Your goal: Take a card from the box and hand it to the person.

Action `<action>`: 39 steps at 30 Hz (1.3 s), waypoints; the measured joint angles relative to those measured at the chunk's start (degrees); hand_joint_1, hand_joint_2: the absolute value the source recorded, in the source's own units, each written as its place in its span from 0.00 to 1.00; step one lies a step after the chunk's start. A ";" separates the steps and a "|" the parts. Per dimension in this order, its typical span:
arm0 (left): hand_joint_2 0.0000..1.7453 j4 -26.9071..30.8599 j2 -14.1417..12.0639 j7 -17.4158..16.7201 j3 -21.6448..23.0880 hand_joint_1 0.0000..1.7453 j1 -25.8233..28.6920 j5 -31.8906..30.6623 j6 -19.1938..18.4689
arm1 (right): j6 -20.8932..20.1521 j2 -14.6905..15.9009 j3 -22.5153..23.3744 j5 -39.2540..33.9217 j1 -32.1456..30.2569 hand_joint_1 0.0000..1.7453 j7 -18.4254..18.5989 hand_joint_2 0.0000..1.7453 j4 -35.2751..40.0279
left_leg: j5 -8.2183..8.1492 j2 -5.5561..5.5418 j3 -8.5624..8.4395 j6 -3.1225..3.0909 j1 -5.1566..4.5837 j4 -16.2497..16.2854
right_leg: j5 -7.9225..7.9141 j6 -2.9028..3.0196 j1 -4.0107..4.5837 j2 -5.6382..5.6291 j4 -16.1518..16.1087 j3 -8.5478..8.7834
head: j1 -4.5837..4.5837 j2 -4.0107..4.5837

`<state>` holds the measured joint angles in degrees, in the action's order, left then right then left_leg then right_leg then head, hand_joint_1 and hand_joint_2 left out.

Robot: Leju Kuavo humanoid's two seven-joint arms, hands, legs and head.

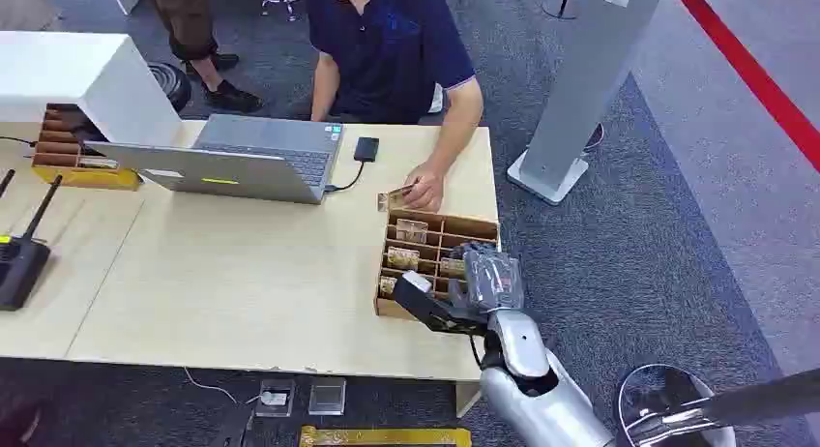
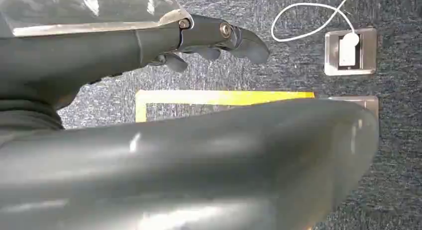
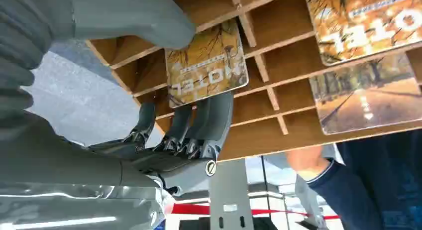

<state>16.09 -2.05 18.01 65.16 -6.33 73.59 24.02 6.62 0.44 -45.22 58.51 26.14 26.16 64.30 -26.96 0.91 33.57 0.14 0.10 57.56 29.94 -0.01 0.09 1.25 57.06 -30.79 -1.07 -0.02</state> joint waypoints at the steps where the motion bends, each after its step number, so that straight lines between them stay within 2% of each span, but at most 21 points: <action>1: 0.00 0.00 0.00 0.00 0.00 0.00 0.00 0.04 0.02 | -0.09 -0.13 -0.02 0.22 0.00 0.48 -0.02 1.00 -0.09 | 0.00 0.00 0.00 0.00 0.00 0.00 | 0.00 0.00 0.00 0.00 0.00 0.00 | 0.00 0.00; 4: 0.00 0.00 0.00 -0.02 0.00 0.00 0.00 0.17 0.07 | -0.17 -0.50 -0.15 0.52 0.00 0.47 -0.07 1.00 -0.35 | 0.00 0.00 0.00 0.00 0.00 0.00 | 0.00 0.00 0.00 0.00 0.00 0.00 | 0.00 0.00; 12: 0.00 0.00 0.00 -0.02 0.00 0.00 0.00 0.35 0.07 | -0.17 -1.16 -0.44 0.92 0.02 0.54 -0.13 1.00 -1.01 | 0.00 0.00 0.00 0.00 0.00 0.00 | 0.00 0.00 0.00 0.00 0.00 0.00 | 0.00 0.00; 14: 0.00 0.00 0.00 0.00 0.00 0.00 0.00 0.35 0.04 | -0.02 -1.22 -0.46 0.92 0.07 0.59 -0.41 1.00 -1.20 | 0.00 0.00 0.00 0.00 0.00 0.00 | 0.00 0.00 0.00 0.00 0.00 0.00 | 0.00 0.00; 17: 0.00 0.00 0.00 0.00 0.00 0.00 0.00 0.35 0.00 | 0.18 -1.33 -0.48 0.92 0.20 0.73 -0.48 1.00 -1.57 | 0.00 0.00 0.00 0.00 0.00 0.00 | 0.00 0.00 0.00 0.00 0.00 0.00 | 0.00 0.00; 25: 0.00 0.00 0.00 0.39 0.00 0.00 -0.01 0.35 -0.11 | 0.85 -1.49 -0.52 0.81 0.55 0.75 -0.46 1.00 -2.10 | 0.00 0.00 -0.01 0.00 0.00 0.00 | 0.00 0.00 0.00 0.00 0.00 0.00 | -0.02 0.00; 26: 0.00 0.00 0.00 0.39 0.00 0.00 -0.01 0.35 -0.11 | 0.92 -1.49 -0.52 0.79 0.58 0.72 -0.46 1.00 -2.14 | 0.00 0.00 -0.01 0.00 0.00 0.00 | 0.00 0.00 0.00 0.00 0.00 0.00 | 0.00 0.00; 29: 0.00 0.00 0.00 0.39 0.02 0.00 -0.01 0.35 -0.05 | 1.01 -1.49 -0.52 0.61 0.72 0.77 -0.48 1.00 -2.36 | 0.00 0.00 -0.01 0.00 0.00 0.00 | 0.00 0.00 0.00 0.00 0.00 0.01 | 0.00 0.00; 31: 0.00 0.00 0.00 0.39 0.02 0.00 -0.01 0.35 0.00 | 1.03 -1.51 -0.52 0.52 0.81 0.75 -0.52 1.00 -2.40 | 0.00 0.00 -0.01 0.00 0.00 0.00 | 0.00 0.00 0.00 0.00 0.00 0.01 | 0.00 -0.02; 39: 0.00 0.00 0.00 0.48 0.00 0.00 0.00 0.50 0.11 | 1.27 -1.70 -0.55 -0.22 1.14 0.81 -1.22 1.00 -2.73 | 0.00 0.00 0.00 0.00 0.00 0.00 | 0.00 0.00 0.00 0.00 0.00 0.00 | 0.00 0.00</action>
<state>16.09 -2.05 18.49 65.16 -6.33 74.10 24.13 7.89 -1.27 -45.77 58.29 27.28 24.94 61.57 -26.96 0.91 33.57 0.14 0.10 57.56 29.94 -0.01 0.09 1.25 57.06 -30.79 -1.07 -0.02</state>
